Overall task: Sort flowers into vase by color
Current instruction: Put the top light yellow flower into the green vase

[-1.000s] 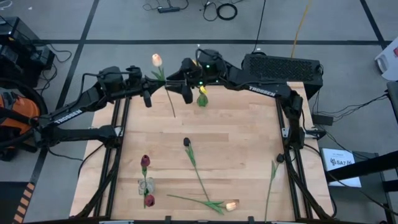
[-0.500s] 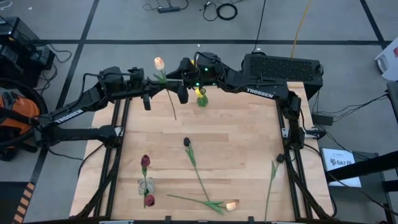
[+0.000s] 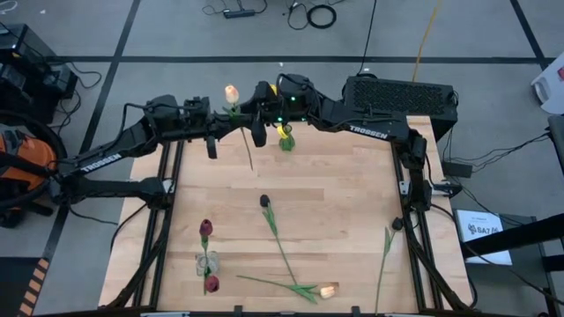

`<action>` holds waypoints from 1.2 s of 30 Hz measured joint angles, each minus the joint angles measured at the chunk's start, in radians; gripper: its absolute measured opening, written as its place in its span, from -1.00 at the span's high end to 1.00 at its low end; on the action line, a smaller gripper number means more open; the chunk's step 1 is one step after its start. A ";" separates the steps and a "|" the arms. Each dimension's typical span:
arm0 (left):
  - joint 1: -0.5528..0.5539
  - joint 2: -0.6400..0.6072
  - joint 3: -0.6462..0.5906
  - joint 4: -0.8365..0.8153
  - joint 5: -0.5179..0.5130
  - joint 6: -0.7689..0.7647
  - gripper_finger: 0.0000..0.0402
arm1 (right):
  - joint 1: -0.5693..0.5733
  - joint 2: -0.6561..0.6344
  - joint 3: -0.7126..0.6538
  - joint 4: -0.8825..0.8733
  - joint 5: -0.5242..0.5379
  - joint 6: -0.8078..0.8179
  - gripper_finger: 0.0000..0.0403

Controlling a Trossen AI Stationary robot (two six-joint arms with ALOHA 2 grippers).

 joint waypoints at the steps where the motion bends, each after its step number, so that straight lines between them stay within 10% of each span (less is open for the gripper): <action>1: 0.000 0.000 0.000 0.000 0.000 0.000 0.99 | 0.000 0.000 0.000 -0.003 0.000 -0.003 0.36; 10: 0.000 0.000 0.000 -0.007 -0.002 -0.006 0.98 | -0.001 -0.001 0.000 -0.024 -0.005 -0.018 0.96; 29: 0.033 -0.079 0.000 -0.006 -0.052 0.080 0.14 | -0.041 -0.068 0.000 -0.150 0.093 -0.017 0.99; 36: 0.094 -0.225 0.000 -0.077 -0.120 0.133 0.13 | -0.044 -0.179 -0.030 -0.420 0.328 -0.069 0.99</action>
